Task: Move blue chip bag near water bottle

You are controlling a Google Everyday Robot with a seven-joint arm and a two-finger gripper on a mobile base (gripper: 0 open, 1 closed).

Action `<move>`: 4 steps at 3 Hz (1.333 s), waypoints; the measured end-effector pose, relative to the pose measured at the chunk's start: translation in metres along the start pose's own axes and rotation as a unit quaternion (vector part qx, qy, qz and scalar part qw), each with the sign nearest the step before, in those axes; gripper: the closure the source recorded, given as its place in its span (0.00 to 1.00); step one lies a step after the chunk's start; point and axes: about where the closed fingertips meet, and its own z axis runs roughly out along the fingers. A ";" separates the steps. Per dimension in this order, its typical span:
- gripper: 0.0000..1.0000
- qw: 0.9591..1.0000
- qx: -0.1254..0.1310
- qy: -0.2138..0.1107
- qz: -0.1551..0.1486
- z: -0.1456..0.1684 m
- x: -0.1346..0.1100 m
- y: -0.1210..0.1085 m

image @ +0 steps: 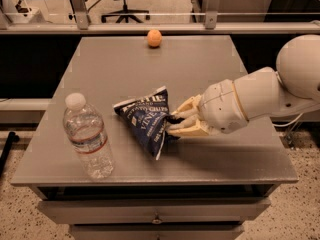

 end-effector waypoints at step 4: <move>0.38 1.000 -0.019 -0.007 0.011 0.017 0.000 0.006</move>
Offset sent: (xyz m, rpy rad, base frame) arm -0.0019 0.0083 -0.0119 0.0023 0.0282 0.0137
